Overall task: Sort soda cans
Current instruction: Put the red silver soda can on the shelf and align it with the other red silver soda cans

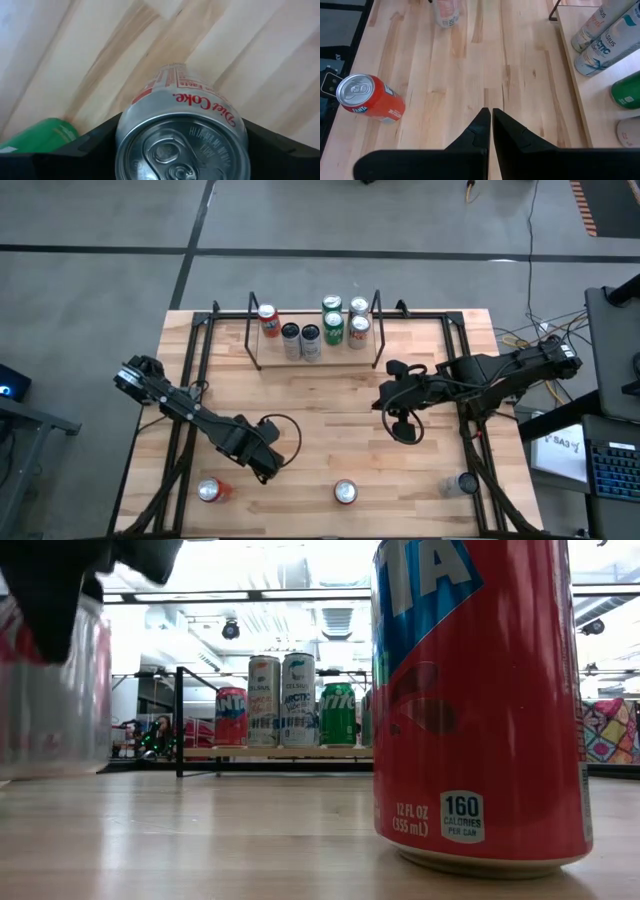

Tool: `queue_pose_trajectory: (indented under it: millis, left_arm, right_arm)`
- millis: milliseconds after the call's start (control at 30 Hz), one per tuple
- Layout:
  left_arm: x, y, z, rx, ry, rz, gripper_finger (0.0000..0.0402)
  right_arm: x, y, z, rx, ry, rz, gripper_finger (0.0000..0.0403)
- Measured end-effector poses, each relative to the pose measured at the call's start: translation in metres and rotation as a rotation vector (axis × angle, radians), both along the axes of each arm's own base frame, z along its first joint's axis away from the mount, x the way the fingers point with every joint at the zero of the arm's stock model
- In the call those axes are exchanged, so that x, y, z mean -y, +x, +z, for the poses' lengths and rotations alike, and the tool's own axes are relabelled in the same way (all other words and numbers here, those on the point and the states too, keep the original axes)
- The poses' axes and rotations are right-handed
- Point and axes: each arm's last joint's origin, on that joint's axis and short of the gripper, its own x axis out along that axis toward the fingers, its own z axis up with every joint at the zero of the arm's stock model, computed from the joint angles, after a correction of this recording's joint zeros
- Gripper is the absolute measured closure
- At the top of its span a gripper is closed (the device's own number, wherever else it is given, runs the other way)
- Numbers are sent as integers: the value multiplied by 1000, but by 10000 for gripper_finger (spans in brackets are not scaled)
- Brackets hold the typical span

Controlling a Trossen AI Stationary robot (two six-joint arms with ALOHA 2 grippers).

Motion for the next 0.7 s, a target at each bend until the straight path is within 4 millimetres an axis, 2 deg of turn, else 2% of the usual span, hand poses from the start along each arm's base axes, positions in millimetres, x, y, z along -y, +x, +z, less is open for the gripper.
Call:
queue_pose_trajectory:
  millis: [167, 333, 533, 700]
  left_arm:
    - [-7, 13, 27, 83, 35, -39, 113]
    - [-27, 34, 60, 201, 77, -107, 113]
    - [-67, 62, 99, 317, 160, -172, 113]
    - [-104, 93, 122, 363, 203, -253, 113]
  right_arm:
    - [1, -4, 0, -41, 7, -18, 394]
    - [3, -13, 4, -119, 17, -53, 394]
    - [5, -20, 5, -191, 19, -80, 394]
    - [6, -24, 2, -238, 10, -89, 394]
